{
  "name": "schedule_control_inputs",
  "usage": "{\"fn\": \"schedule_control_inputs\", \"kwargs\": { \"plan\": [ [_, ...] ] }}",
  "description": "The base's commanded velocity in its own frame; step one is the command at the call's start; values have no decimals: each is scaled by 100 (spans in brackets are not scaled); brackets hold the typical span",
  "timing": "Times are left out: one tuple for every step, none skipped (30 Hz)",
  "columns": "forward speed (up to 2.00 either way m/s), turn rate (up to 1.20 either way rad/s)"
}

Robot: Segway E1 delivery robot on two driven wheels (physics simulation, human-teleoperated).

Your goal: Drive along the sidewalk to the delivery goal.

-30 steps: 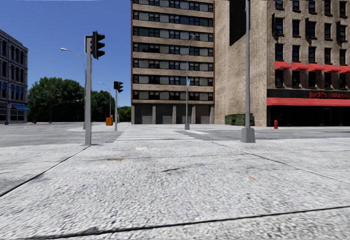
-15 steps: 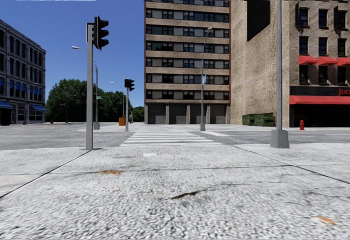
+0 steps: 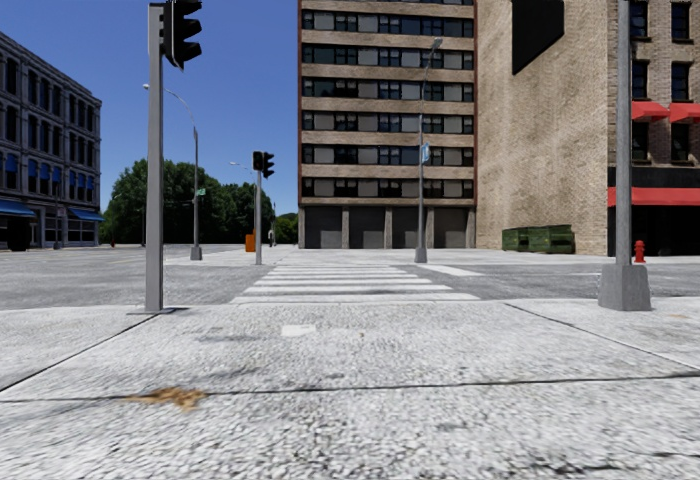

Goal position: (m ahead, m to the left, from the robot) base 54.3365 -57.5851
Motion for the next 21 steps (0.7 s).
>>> {"fn": "schedule_control_inputs", "kwargs": {
  "plan": [
    [200,0],
    [200,0],
    [200,0],
    [200,0],
    [200,0],
    [200,0],
    [200,0],
    [200,0],
    [200,6],
    [200,11],
    [200,11],
    [200,21],
    [200,33],
    [200,38],
    [200,38],
    [200,40],
    [200,41],
    [200,41],
    [200,41],
    [200,38],
    [200,25]
  ]
}}
